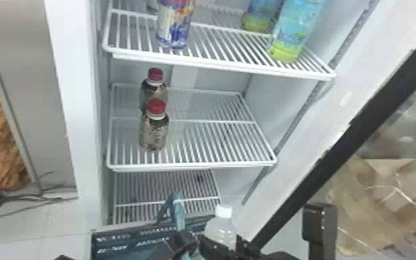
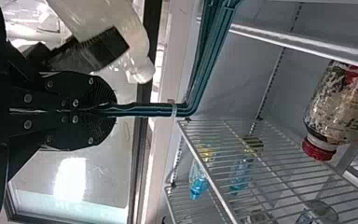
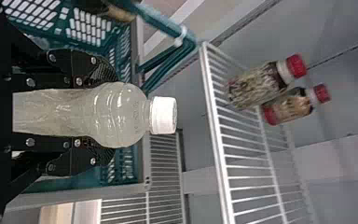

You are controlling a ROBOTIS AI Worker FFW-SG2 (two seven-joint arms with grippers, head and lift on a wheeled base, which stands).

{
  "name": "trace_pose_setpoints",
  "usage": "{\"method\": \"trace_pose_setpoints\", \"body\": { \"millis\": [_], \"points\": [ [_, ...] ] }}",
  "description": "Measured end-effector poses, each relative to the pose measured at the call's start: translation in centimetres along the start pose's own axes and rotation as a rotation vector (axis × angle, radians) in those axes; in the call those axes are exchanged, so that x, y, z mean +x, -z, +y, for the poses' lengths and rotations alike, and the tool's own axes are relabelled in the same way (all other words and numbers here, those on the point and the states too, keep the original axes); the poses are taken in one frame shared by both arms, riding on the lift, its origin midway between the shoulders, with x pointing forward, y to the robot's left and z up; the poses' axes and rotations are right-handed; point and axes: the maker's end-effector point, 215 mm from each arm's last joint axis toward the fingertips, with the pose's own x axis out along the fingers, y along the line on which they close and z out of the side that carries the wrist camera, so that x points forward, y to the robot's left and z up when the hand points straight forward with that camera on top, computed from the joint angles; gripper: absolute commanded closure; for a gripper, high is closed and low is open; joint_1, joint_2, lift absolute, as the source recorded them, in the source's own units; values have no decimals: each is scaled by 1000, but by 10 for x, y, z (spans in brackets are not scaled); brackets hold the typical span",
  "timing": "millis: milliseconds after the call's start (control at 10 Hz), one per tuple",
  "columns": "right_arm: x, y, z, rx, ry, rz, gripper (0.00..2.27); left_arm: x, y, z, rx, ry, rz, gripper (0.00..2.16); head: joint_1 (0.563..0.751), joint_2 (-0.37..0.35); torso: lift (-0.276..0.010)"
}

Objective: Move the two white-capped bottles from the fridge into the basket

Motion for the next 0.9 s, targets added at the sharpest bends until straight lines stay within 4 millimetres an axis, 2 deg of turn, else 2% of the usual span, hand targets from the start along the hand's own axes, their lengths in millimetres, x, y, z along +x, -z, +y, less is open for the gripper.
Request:
{"method": "trace_pose_setpoints", "body": {
  "millis": [100,200,300,700,900],
  "points": [
    [3,5,-4,7,4,12,762,0,0,0,1,0,-1,1118,695,-350,-260],
    [6,7,-8,11,7,15,550,0,0,0,1,0,-1,1118,695,-350,-260],
    [10,7,-9,20,-3,14,479,0,0,0,-1,-1,-1,1118,695,-350,-260],
    [22,-6,-8,23,-31,-41,447,-1,2,2,-7,-6,6,1118,695,-350,-260],
    [22,-23,-7,16,-42,-99,447,-1,2,2,-15,-3,-2,1118,695,-350,-260]
  ]
}}
